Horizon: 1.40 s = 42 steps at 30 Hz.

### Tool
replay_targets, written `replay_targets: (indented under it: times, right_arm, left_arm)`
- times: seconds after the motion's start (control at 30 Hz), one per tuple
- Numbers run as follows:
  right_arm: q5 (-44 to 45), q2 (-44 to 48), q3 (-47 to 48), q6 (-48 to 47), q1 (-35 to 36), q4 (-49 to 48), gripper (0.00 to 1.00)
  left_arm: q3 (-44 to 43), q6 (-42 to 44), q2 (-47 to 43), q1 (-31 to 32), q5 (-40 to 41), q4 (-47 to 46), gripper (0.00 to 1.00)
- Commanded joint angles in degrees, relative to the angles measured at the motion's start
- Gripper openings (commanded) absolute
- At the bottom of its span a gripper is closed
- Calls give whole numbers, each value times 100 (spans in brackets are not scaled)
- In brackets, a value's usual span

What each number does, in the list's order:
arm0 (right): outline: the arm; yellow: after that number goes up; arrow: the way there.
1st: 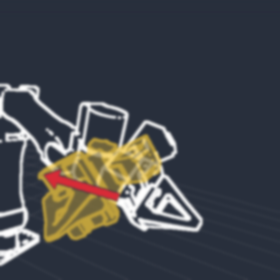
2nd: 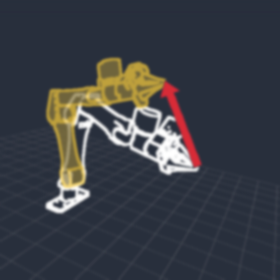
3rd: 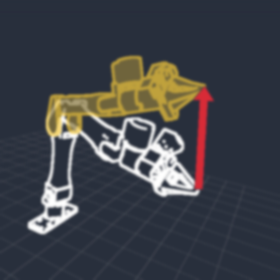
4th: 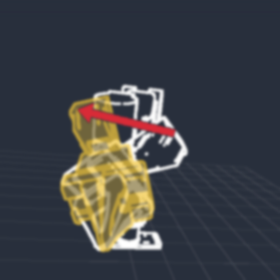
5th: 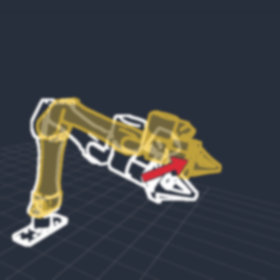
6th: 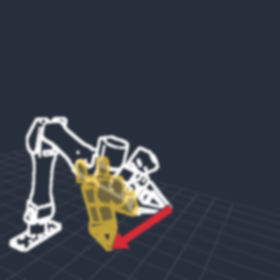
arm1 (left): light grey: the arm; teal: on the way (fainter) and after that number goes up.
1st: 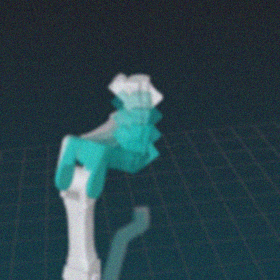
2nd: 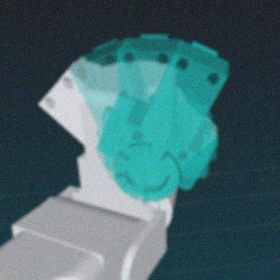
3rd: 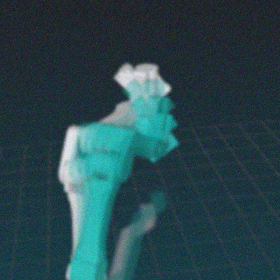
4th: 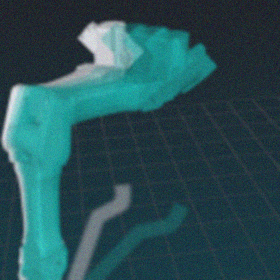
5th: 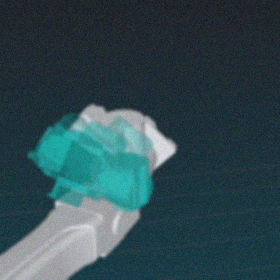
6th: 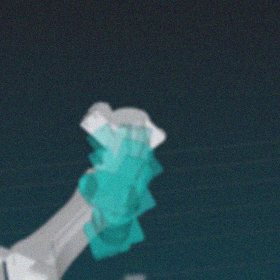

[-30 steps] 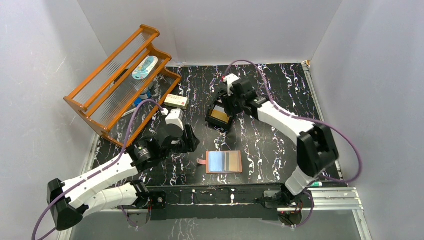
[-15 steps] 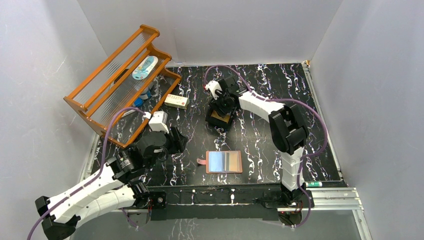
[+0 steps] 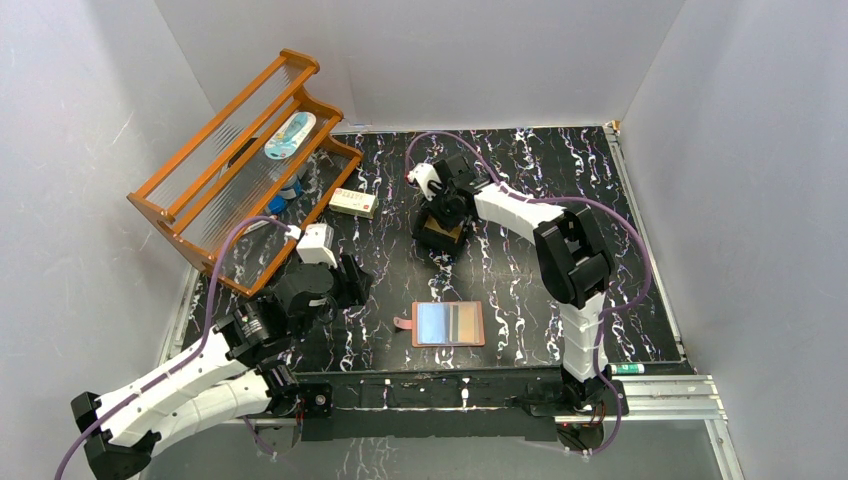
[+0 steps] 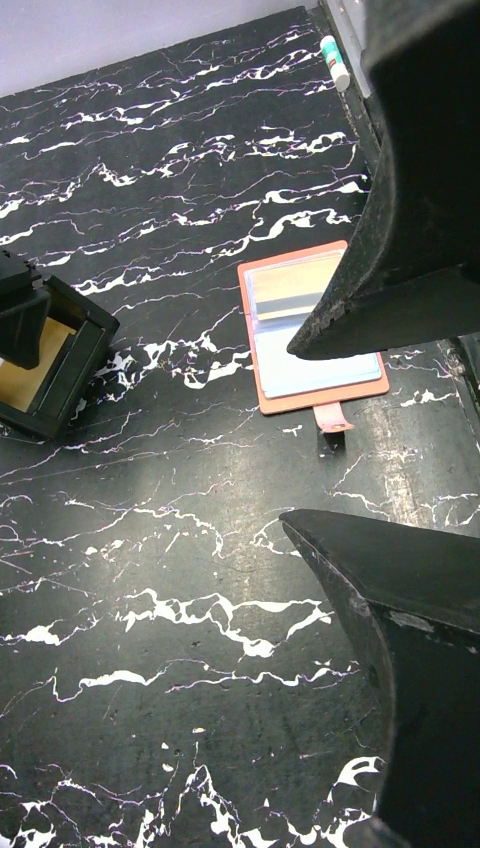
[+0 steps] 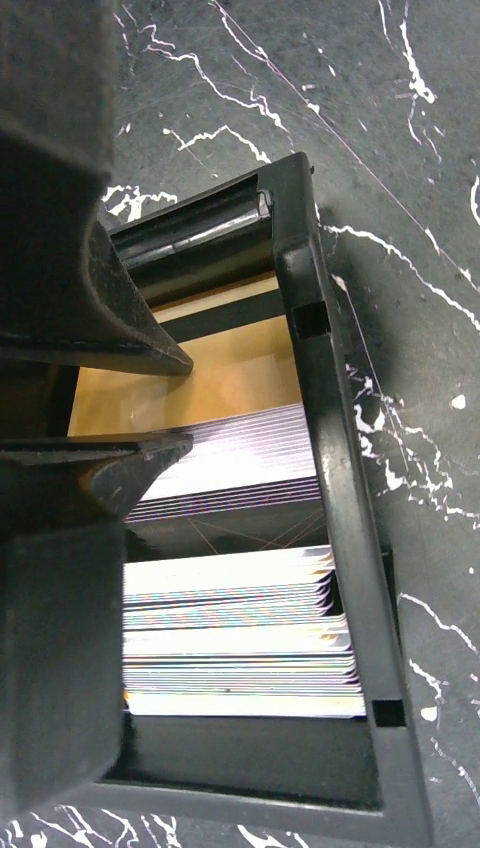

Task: Put the credit cards into the card holder
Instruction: Pick up the credit card from the storage box.

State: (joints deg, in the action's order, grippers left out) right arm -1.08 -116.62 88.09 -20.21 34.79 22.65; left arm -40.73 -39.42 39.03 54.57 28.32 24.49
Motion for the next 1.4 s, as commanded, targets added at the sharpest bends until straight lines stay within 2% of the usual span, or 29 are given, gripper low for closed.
replay_targets:
  times: [0.0,0.43,0.67,0.97,1.23,1.37]
  right_arm:
    - [286,163,29,158,-42,-272,31]
    - [13,506,39,625,-43,-52,0]
    - [-225,787,125,936,-45,209,0]
    - [87,1218,112,1569,-43,380,0]
    - [-8,1946,-358,2347,-42,359,0]
    - [-313,2513,-842,3110,-42,395,0]
  left_arm:
    - [62,-17,-13,14,184,-23,56]
    - [101,-156,243,18,22,-58,56]
    - [147,-404,700,13,-244,-69,57]
    - [474,-919,1631,12,-1026,-394,63]
    - [459,-1102,2107,-27,-1352,-375,68]
    - [406,-1077,2110,-158,-1640,-493,71]
